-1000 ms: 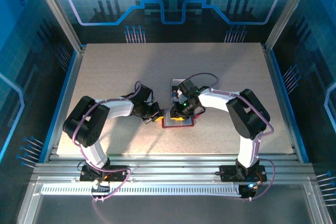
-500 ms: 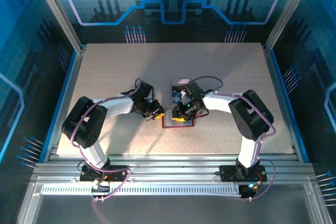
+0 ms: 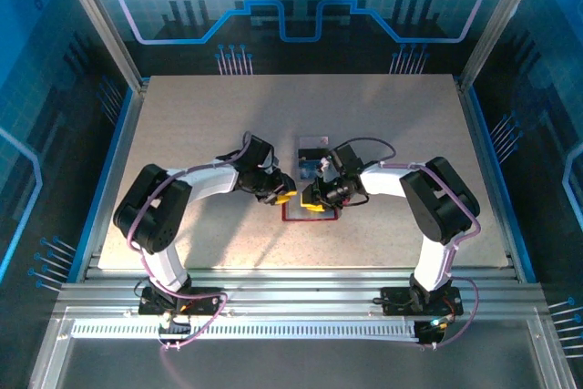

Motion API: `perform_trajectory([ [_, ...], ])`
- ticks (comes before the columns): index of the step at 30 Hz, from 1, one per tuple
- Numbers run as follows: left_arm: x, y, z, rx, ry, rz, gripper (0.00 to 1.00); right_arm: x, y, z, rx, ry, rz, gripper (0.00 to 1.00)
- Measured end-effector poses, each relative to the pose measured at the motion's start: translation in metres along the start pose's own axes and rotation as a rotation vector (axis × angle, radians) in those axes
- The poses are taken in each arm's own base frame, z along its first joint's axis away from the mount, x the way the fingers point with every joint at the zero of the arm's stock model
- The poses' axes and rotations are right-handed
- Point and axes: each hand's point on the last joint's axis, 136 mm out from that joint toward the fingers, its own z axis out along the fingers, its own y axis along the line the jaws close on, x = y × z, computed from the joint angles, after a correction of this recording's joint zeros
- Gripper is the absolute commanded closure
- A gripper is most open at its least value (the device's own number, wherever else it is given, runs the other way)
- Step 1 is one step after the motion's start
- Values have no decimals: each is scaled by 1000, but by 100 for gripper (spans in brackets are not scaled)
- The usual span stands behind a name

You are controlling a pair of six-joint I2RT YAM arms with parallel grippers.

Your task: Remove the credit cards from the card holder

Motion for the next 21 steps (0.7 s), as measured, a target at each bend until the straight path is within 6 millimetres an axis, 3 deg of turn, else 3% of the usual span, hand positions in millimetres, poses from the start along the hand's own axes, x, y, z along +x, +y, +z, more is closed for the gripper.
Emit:
perform_trajectory([
  [15, 3, 6, 16, -25, 35, -16, 67, -2, -2, -4, -89, -19, 11, 71],
  [21, 3, -1, 19, -18, 37, -2, 67, -2, -2, -5, -121, -27, 17, 71],
])
